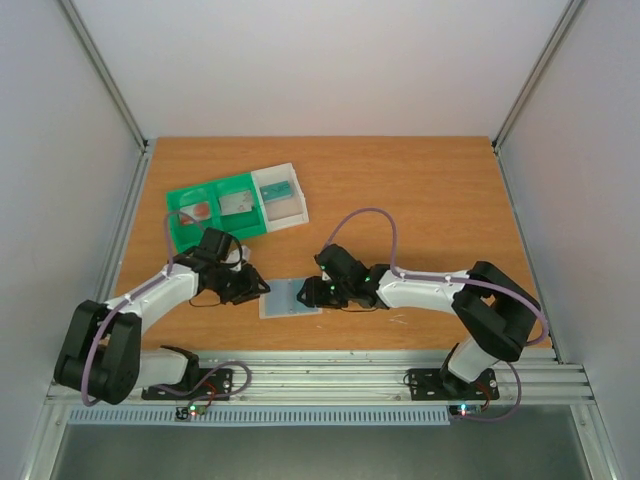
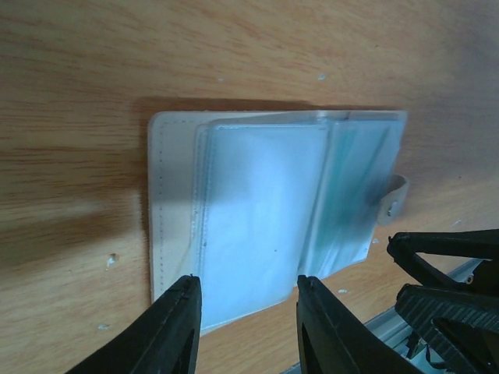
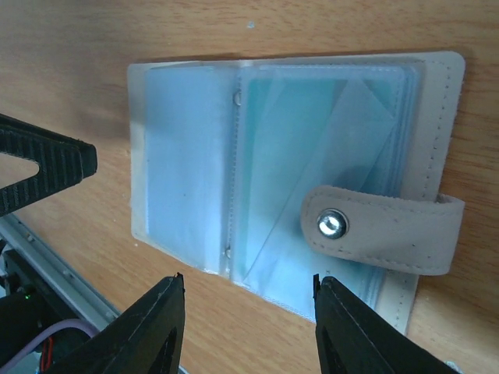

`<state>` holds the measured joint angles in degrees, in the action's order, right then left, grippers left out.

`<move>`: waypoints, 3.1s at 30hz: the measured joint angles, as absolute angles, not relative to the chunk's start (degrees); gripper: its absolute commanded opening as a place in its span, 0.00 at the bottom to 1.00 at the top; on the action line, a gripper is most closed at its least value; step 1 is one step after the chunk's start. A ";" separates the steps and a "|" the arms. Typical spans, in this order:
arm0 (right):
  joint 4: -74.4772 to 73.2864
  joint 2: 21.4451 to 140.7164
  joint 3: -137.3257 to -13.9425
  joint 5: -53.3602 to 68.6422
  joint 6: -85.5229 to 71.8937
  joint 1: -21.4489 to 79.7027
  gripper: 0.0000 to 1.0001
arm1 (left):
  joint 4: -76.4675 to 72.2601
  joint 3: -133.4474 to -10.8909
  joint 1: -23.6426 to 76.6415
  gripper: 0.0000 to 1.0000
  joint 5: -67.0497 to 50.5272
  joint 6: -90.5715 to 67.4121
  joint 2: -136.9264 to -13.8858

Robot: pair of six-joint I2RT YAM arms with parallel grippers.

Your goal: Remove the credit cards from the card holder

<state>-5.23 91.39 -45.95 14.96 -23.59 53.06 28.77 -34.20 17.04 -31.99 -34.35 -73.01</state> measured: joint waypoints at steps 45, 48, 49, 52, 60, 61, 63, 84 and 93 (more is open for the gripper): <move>2.57 95.29 -44.60 15.22 -27.24 53.06 0.47 | 22.24 -28.77 17.04 0.20 -31.33 -35.35 -76.53; 3.36 95.29 -44.60 15.59 -27.64 53.06 0.47 | 22.22 -28.77 17.04 0.20 -31.35 -35.35 -76.53; 3.73 95.29 -44.58 15.84 -27.75 53.06 0.47 | 22.22 -28.77 17.06 0.20 -31.35 -35.35 -76.53; 5.17 95.29 -44.56 16.71 -28.25 53.06 0.47 | 22.17 -28.75 17.08 0.20 -31.35 -35.35 -76.53; 10.52 95.66 -44.49 20.43 -29.69 53.06 0.48 | 21.04 -28.21 17.10 0.19 -31.99 -35.68 -76.49; 11.53 96.05 -44.49 20.95 -29.93 53.06 0.48 | 20.75 -28.03 17.12 0.19 -32.12 -35.86 -76.42; 13.39 97.14 -44.49 22.20 -30.48 53.06 0.48 | 20.45 -27.81 17.26 0.19 -32.38 -36.27 -76.18; 22.55 100.79 -44.66 32.18 -32.12 53.06 0.68 | 28.27 -30.24 17.50 0.35 -28.93 -39.66 -61.25; 40.03 107.44 -42.98 38.00 -39.13 52.86 0.67 | 28.53 -30.33 17.50 0.36 -29.80 -39.77 -60.51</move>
<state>40.03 107.44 -42.98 38.00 -39.13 52.86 28.53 -30.33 17.50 -29.80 -39.77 -60.51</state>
